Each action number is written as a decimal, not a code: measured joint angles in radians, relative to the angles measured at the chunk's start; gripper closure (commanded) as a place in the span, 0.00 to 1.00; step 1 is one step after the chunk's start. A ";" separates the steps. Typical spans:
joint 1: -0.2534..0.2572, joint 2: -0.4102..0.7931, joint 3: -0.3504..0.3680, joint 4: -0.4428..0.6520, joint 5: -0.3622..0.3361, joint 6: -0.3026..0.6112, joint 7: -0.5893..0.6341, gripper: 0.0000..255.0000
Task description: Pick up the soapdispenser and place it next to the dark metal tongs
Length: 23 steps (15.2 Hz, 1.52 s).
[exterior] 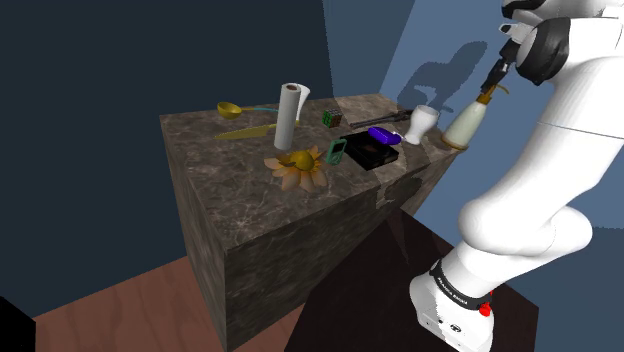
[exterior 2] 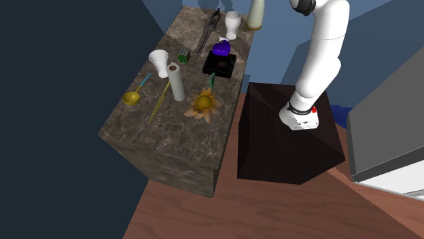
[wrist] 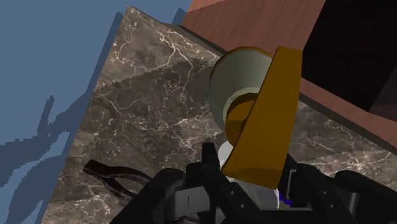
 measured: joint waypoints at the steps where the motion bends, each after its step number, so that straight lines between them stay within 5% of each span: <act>1: 0.002 -0.002 0.000 -0.017 -0.001 0.015 -0.002 1.00; 14: 0.023 -0.022 0.003 -0.143 -0.009 0.123 -0.006 1.00; 15: 0.023 -0.022 0.003 -0.143 -0.010 0.123 -0.006 0.00; 23: 0.014 -0.020 0.000 -0.101 -0.009 0.085 -0.009 0.00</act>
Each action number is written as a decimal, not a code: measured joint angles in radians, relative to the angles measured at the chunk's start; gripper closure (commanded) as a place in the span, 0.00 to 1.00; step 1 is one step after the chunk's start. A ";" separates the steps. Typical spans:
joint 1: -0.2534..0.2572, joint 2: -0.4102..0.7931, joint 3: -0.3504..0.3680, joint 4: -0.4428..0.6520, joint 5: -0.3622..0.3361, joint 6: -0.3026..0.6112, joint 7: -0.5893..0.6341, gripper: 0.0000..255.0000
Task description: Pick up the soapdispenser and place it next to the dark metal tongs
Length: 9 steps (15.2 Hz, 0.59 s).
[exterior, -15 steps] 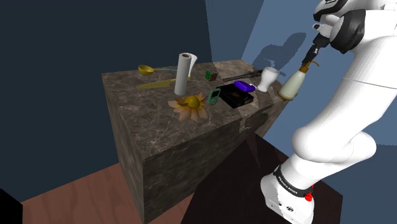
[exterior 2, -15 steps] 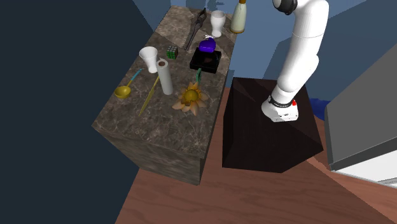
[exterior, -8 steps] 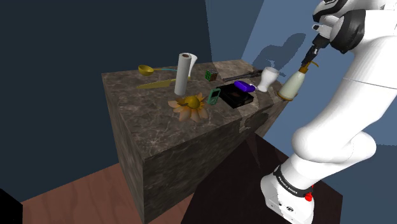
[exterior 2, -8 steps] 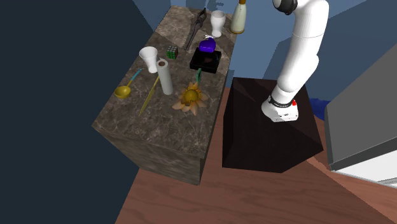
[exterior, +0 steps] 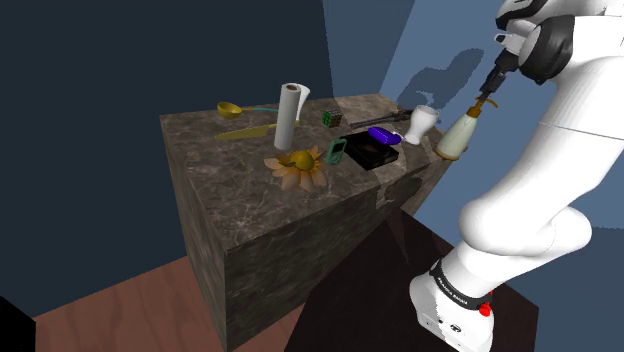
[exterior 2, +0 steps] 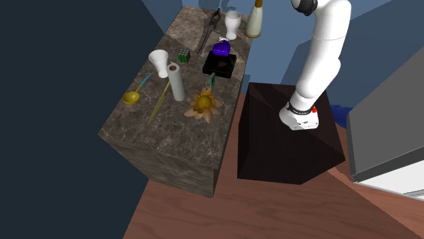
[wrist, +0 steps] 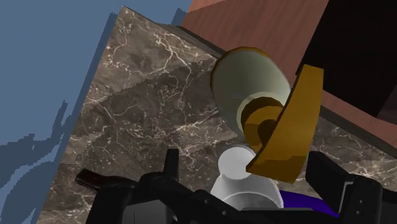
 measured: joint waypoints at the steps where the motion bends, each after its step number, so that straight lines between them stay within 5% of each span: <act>1: -0.002 -0.005 -0.002 0.027 -0.003 -0.031 0.003 0.00; 9: -0.007 -0.005 -0.004 0.083 -0.004 -0.087 0.009 0.00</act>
